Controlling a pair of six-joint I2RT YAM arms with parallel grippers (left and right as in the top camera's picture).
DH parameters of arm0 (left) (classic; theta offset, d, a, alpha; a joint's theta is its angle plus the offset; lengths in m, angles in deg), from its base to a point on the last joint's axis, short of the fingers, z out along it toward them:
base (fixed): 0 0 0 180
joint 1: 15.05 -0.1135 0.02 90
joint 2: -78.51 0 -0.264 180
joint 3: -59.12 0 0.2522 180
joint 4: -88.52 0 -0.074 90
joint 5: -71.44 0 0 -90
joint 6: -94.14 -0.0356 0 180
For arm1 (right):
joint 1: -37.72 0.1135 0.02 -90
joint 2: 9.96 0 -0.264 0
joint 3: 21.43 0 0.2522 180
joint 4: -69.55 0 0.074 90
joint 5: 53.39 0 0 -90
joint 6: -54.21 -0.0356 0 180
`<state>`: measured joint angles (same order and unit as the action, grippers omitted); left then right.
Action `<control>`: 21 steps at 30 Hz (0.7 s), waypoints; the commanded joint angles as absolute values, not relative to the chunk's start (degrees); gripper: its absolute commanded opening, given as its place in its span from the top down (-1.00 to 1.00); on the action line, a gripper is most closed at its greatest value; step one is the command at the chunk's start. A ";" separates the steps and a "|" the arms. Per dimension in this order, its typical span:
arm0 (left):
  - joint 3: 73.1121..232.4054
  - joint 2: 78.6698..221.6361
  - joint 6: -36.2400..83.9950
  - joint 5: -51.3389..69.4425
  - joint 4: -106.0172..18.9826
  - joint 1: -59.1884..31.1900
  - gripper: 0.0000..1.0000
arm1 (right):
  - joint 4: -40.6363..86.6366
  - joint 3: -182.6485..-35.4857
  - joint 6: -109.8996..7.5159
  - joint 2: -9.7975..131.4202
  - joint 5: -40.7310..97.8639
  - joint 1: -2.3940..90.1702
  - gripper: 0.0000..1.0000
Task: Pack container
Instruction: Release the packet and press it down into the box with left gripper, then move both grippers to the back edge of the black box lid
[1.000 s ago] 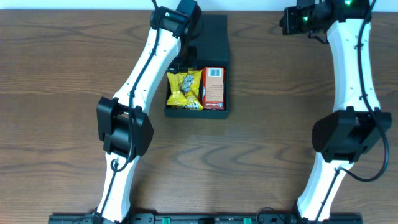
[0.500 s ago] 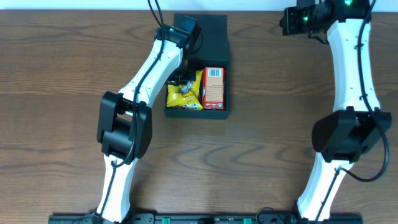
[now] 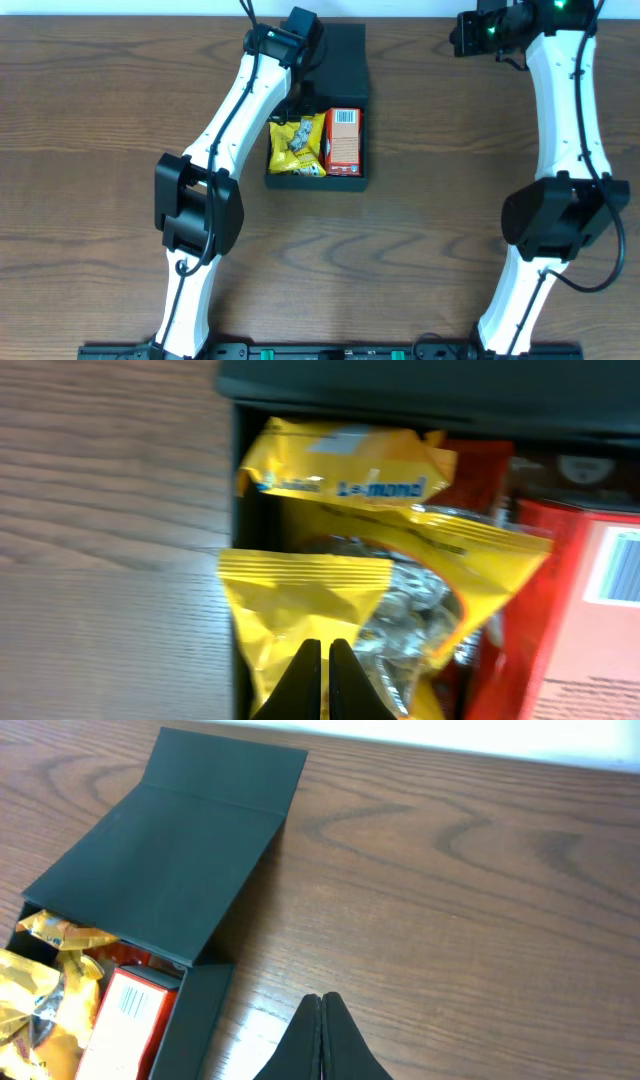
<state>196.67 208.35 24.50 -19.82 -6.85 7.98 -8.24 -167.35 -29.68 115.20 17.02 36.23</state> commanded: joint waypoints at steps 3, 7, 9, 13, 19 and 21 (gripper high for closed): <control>194.86 206.77 24.57 -25.39 -7.64 7.37 0.88 | -8.31 -167.61 -29.51 113.15 16.91 36.31 0.97; 190.13 206.77 24.78 -24.91 -10.52 7.26 0.88 | -8.33 -167.61 -29.51 113.15 16.91 36.31 0.97; 188.01 206.77 24.98 -24.85 -11.66 7.26 0.88 | -8.33 -167.61 -29.51 113.15 16.91 36.31 0.97; 185.61 206.77 24.96 -24.54 -13.37 7.26 0.88 | -8.31 -167.61 -29.51 113.15 16.88 36.31 0.97; 185.92 206.62 24.96 -24.48 -14.52 7.26 0.88 | -8.31 -167.61 -29.51 113.15 16.91 36.31 0.97; 187.36 206.18 24.94 -24.52 -14.35 7.26 0.88 | -8.29 -167.61 -29.51 113.15 16.88 36.31 0.97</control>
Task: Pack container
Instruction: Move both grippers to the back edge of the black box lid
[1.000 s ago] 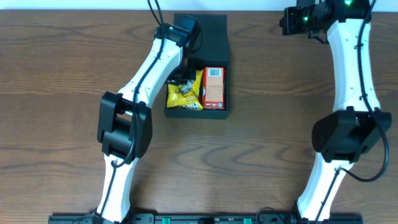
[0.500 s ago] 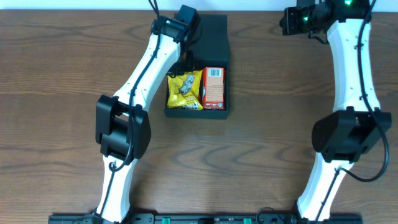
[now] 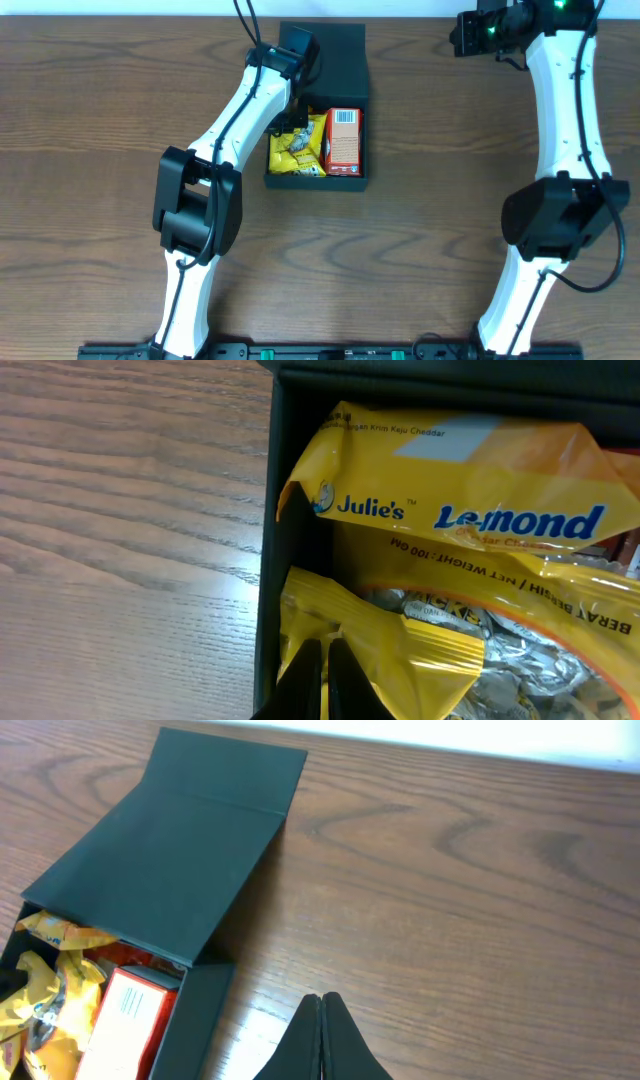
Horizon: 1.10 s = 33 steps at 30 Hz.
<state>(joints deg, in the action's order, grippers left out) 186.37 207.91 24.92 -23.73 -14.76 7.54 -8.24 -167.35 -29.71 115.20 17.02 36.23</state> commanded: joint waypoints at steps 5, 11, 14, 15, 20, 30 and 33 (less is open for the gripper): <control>193.30 203.15 24.96 -25.02 -14.66 6.71 0.88 | -7.39 -167.48 -29.49 113.21 16.86 36.25 0.97; 194.83 202.29 26.29 -24.59 -20.97 0.81 0.88 | -4.88 -167.33 -29.51 117.15 10.52 36.25 0.97; 194.81 205.61 26.53 -15.93 -23.68 -4.59 0.88 | -2.74 -167.33 -30.25 121.96 3.00 36.25 0.97; 194.81 206.82 26.53 -13.22 -24.84 -6.21 0.88 | -2.02 -167.33 -31.30 123.90 0.05 36.25 0.97; 194.81 211.25 27.60 -3.30 -28.12 -10.29 0.88 | 0.19 -167.33 -35.02 132.12 -13.10 36.31 0.97; 194.81 218.82 30.16 2.95 -30.09 -10.25 0.88 | 1.11 -167.33 -37.71 141.52 -19.07 39.42 0.97; 194.81 220.63 32.50 4.99 -32.12 -10.25 0.88 | 1.59 -167.33 -38.38 142.09 -17.41 40.49 0.97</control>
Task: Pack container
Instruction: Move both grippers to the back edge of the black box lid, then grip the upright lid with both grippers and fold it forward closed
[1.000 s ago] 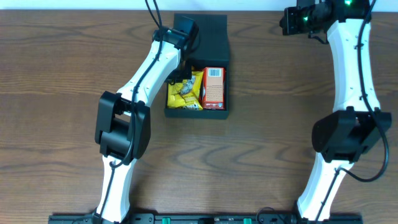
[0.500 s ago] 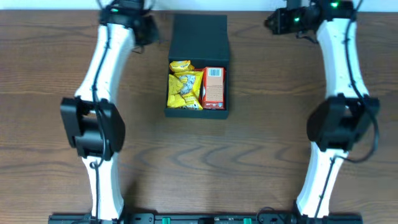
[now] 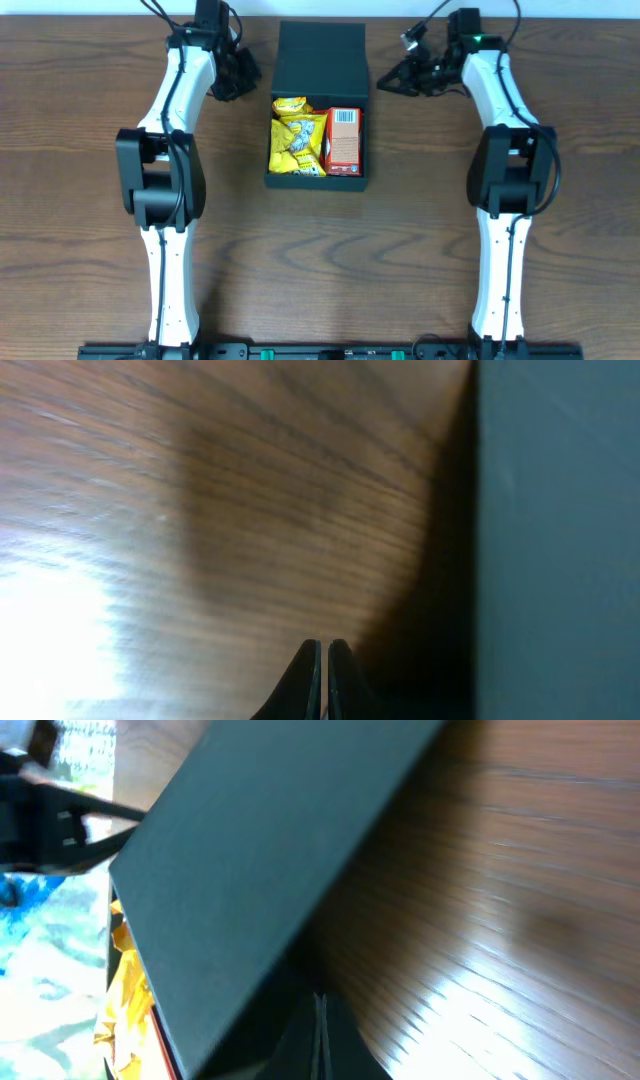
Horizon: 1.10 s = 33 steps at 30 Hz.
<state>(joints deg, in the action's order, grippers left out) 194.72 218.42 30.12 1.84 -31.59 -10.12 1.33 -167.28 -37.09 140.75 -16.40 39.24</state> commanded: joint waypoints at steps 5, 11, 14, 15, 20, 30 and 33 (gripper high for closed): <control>194.81 221.64 33.11 7.00 -35.18 -10.16 0.89 | 2.33 -167.33 -39.28 142.22 -14.55 41.15 0.97; 194.81 221.66 33.09 8.75 -36.86 -10.12 0.88 | 3.41 -167.30 -41.82 143.62 -14.92 41.47 0.97; 194.81 221.66 33.11 9.01 -37.54 -10.12 0.88 | 4.72 -167.30 -42.06 144.71 -18.22 41.98 0.97; 194.81 221.66 33.13 9.29 -37.82 -10.10 0.88 | 5.83 -167.30 -42.62 145.12 -19.44 42.26 0.97; 194.81 221.66 33.13 9.58 -38.13 -9.99 0.88 | 12.54 -167.30 -45.20 145.80 -25.56 42.74 0.97; 194.81 221.66 33.13 9.71 -40.82 -10.01 0.88 | 19.62 -167.30 -46.43 145.80 -39.09 42.81 0.97; 194.81 221.66 33.13 11.17 -42.83 -10.01 0.88 | 20.52 -167.30 -46.23 145.80 -41.91 42.81 0.97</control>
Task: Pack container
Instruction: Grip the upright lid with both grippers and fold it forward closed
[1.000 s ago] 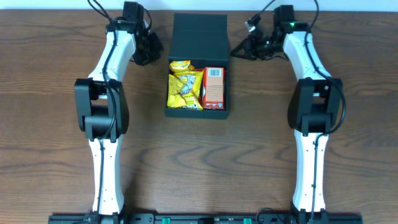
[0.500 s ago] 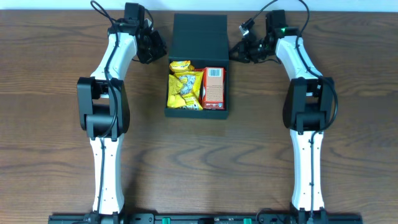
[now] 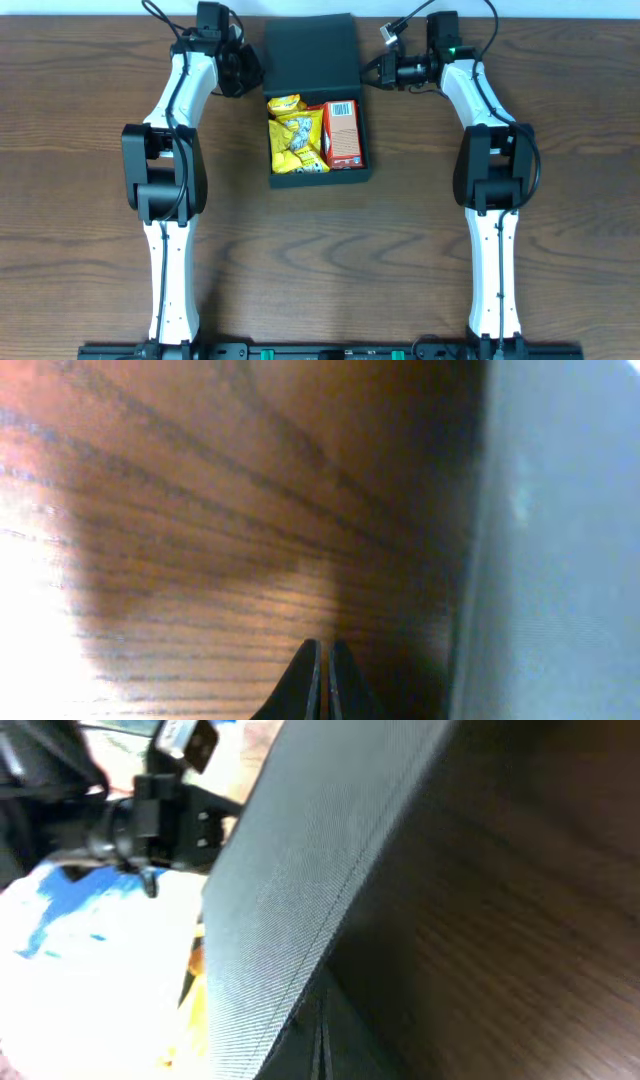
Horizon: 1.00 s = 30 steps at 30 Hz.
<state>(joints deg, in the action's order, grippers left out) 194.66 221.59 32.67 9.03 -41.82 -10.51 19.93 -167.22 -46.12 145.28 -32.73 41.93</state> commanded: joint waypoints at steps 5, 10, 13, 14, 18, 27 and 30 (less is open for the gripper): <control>194.88 221.64 33.02 14.58 -45.78 -10.34 0.88 | 21.46 -167.30 -45.79 145.80 -47.57 42.74 0.97; 196.08 221.61 32.81 22.95 -47.38 -11.67 0.88 | 25.98 -167.30 -48.15 145.80 -52.80 42.61 0.97; 197.70 221.53 31.95 25.25 -47.35 -12.13 0.88 | 29.26 -167.30 -51.17 145.80 -52.80 42.61 0.97; 198.37 221.46 31.36 26.06 -47.35 -12.24 0.88 | 30.60 -167.30 -52.55 145.80 -52.80 42.61 0.97; 201.15 221.31 30.51 27.56 -47.29 -12.33 0.88 | 36.56 -167.30 -58.47 145.78 -52.80 42.57 0.97; 208.14 221.22 28.48 29.82 -45.04 -12.33 0.88 | 60.36 -167.30 -82.27 145.50 -52.80 42.59 0.97; 209.91 221.20 26.80 32.44 -44.86 -12.35 0.88 | 73.02 -167.30 -93.62 145.50 -52.77 42.63 0.97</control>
<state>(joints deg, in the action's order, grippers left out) 207.34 221.59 29.13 29.25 -44.93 -12.06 68.69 -166.91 -80.57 145.30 -51.24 41.87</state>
